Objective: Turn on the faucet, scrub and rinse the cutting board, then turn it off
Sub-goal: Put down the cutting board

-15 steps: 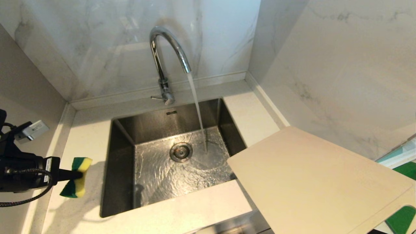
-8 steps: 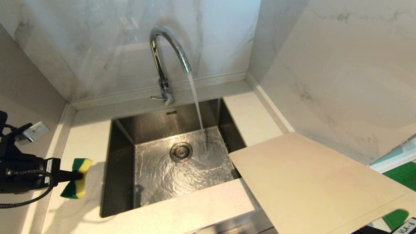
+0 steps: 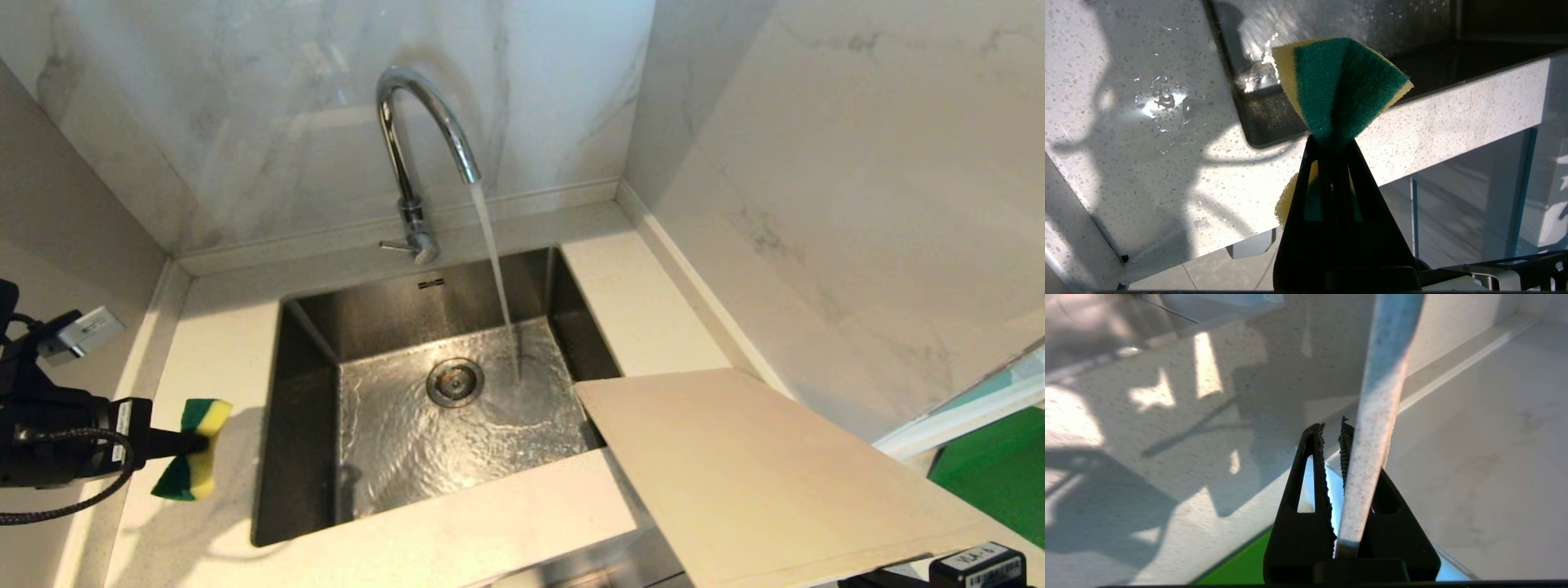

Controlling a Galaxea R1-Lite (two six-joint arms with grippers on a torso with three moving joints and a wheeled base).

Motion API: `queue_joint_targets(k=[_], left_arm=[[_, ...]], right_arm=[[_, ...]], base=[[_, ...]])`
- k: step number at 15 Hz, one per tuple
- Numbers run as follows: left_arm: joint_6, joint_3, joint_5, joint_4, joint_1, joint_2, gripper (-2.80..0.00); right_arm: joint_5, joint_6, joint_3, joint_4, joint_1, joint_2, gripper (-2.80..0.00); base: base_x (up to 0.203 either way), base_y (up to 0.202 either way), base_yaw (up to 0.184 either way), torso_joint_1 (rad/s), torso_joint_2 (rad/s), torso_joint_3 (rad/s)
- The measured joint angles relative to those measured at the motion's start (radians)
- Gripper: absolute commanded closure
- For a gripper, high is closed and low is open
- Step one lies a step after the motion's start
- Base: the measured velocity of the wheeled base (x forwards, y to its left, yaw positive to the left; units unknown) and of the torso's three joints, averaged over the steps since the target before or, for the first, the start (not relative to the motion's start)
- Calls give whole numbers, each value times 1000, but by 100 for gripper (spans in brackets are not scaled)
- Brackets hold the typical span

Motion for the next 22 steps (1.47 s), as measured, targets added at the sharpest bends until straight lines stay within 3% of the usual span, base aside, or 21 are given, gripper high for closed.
queue_joint_targets(k=[5,12,22], left_arm=[[-2,-1,0,0,0,-1,0],[-14,-1,1,0,0,-1,0],[-18,0,-1,-9,0,1,0]], right_arm=[[43,99,36,1,-6,43,0],[57,102,100,3,-13,104,0],[71,101,85,-2,-45,273,0]], base=[[0,0,0,0,0,0],[0,0,0,0,0,0],[0,0,0,0,0,0]])
